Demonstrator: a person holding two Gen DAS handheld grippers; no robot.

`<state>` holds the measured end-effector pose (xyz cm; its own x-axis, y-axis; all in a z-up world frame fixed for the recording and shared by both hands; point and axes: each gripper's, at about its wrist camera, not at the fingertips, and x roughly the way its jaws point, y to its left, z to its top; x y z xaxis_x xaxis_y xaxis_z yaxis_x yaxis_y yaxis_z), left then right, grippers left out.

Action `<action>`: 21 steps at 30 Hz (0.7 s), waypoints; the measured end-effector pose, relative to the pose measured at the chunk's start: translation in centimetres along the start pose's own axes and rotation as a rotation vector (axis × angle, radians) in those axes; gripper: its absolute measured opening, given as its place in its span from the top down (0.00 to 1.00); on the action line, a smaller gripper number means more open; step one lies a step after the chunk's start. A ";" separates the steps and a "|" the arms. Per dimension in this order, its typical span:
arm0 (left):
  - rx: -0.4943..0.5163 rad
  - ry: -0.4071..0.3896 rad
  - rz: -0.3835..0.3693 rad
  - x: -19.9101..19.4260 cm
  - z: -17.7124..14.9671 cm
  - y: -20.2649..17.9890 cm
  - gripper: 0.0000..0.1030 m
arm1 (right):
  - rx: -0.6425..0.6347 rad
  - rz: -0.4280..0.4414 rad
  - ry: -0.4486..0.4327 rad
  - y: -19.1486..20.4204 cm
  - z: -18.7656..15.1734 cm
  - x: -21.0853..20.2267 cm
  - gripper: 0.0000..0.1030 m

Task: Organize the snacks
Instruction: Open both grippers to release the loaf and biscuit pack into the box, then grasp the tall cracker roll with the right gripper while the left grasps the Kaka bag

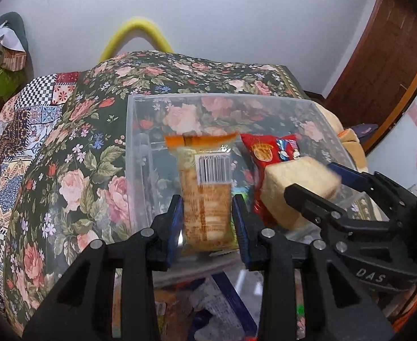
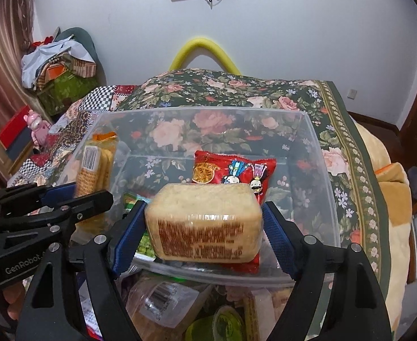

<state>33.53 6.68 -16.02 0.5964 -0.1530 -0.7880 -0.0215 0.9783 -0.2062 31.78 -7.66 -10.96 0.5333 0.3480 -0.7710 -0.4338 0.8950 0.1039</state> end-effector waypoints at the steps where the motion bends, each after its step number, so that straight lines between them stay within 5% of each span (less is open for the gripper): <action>1: 0.002 0.000 -0.004 -0.3 -0.1 -0.1 0.64 | 0.006 0.003 -0.001 -0.1 0.0 -0.2 0.24; 12: 0.056 -0.075 0.022 -6.9 -2.1 -0.3 0.63 | -0.013 -0.002 -0.072 1.3 -0.7 -5.5 0.23; 21: 0.059 -0.131 0.026 -13.8 -5.8 0.9 0.48 | -0.052 -0.009 -0.105 4.5 -3.2 -10.0 0.23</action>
<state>20.64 8.84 -8.71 0.6959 -0.1117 -0.7094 0.0068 0.9888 -0.1490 22.15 -8.02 -4.76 0.6095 0.3697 -0.7013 -0.4644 0.8834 0.0622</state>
